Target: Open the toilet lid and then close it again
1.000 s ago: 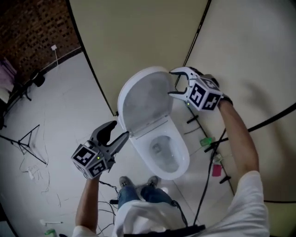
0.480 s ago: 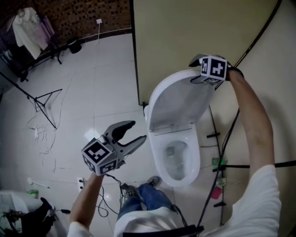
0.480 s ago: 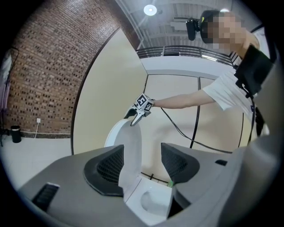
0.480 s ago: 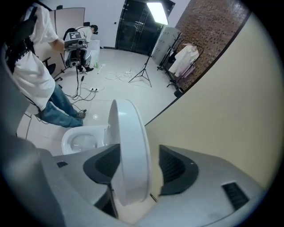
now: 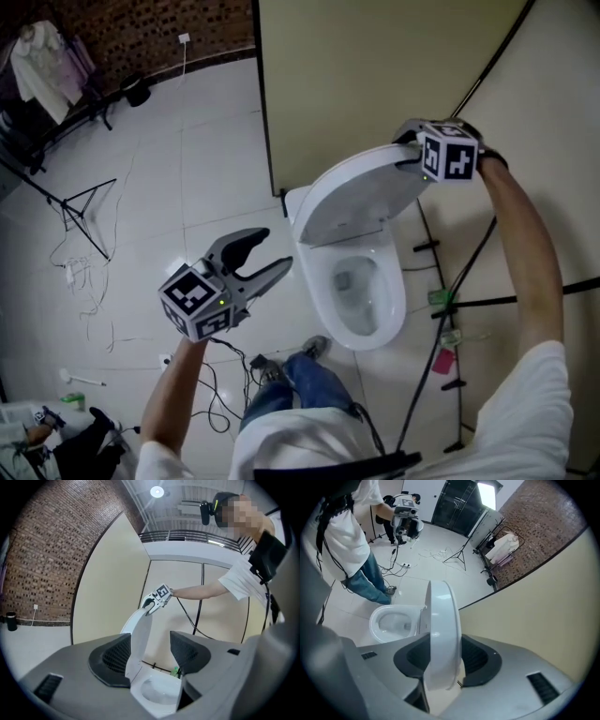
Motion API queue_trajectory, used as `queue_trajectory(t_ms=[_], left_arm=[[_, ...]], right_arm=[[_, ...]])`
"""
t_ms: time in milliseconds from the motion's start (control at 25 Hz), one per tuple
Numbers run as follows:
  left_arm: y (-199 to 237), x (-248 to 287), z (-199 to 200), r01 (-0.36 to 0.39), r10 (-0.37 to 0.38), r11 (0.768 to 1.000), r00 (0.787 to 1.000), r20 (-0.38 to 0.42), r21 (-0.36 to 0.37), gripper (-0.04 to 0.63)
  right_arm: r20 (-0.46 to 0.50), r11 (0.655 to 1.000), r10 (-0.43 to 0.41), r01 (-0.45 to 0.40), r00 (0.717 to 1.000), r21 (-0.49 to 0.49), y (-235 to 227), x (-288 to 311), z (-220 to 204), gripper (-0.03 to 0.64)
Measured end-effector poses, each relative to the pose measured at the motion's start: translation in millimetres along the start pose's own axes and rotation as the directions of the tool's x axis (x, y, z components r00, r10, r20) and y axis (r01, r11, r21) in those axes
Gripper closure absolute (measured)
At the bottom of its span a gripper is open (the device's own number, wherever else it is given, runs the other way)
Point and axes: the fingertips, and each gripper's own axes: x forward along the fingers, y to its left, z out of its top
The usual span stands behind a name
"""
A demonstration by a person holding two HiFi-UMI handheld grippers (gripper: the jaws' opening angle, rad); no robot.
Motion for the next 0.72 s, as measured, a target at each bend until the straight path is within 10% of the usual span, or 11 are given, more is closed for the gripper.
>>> queue_trajectory(t_ms=[480, 720], left_arm=[[-98.7, -5.6, -53.7, 0.213, -0.212, 0.976, 0.977, -0.031, 0.041, 0.337], [-139.9, -0.6, -111.8, 0.209, -0.21, 0.977, 0.976, -0.055, -0.03, 0.337]], right_arm=[[-0.105, 0.937, -0.349, 0.348, 0.931, -0.029, 287.6, -13.4, -17.2, 0.439], [-0.123, 0.932, -0.363, 0.359, 0.924, -0.051, 412.8, 26.8, -30.2, 0.431]])
